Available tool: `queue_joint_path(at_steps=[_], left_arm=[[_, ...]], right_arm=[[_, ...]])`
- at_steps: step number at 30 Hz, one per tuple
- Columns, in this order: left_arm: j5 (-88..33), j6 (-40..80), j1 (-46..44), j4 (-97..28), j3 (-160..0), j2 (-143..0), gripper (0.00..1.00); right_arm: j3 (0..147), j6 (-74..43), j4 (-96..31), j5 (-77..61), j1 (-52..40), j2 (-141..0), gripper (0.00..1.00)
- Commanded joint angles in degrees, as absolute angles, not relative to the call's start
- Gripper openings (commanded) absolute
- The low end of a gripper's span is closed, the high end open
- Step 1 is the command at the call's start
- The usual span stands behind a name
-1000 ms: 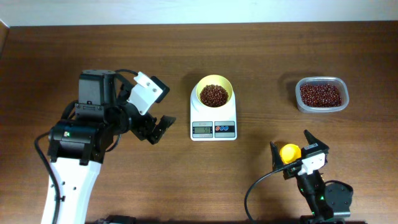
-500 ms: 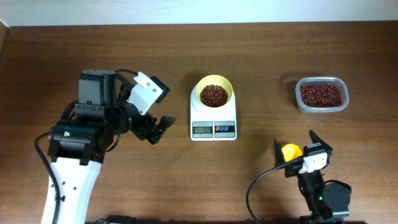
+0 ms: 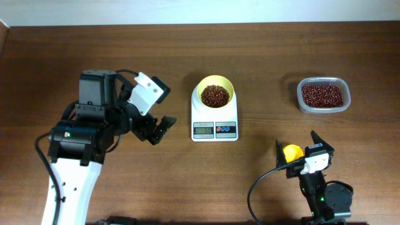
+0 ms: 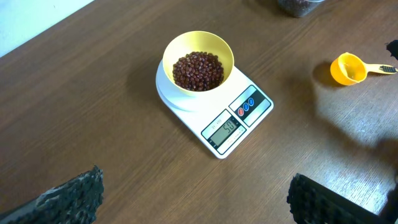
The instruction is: Scoop item into bowl and weigh 50g on scale
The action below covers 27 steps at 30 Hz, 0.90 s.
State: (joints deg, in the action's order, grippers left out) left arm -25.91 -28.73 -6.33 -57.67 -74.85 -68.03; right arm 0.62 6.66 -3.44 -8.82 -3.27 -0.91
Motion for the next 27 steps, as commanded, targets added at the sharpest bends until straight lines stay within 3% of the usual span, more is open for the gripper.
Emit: queue_joint_path(at_steps=[1,6,9,13,15,17,27], left_arm=[[-25.67,-29.47,-6.11,-57.60,-75.81,-67.81,0.99],[-26.09,-29.45,-6.13,-58.13,-75.81,-67.81,0.99],[-30.26,-29.45,-6.11,-51.20,-75.81,-67.79,0.99],[-27.16,-28.82,-6.11,-44.18,-75.81,-67.81,0.99],[-22.68,-16.62,-6.11,-42.61,-75.81,-67.75,0.99],[-10.85,4.40,-6.11,-42.98,-75.81,-67.42,0.99],[-2.70,4.25,-6.11,-54.46,-75.79,-51.62,0.99]], right_arm=[[0.34,7.07,-3.88,-7.90,-3.79,-0.36,0.99],[0.34,7.05,-3.88,-7.90,-3.79,-0.36,0.99],[0.32,7.05,-3.88,-7.90,-3.79,-0.36,0.99],[0.32,7.07,-3.88,-7.90,-3.79,-0.36,0.99],[0.32,7.05,-3.90,-7.90,-3.79,-0.36,0.99],[0.32,7.05,-3.88,-7.90,-3.79,-0.36,0.99],[0.32,7.05,-3.88,-7.90,-3.79,-0.36,0.99]])
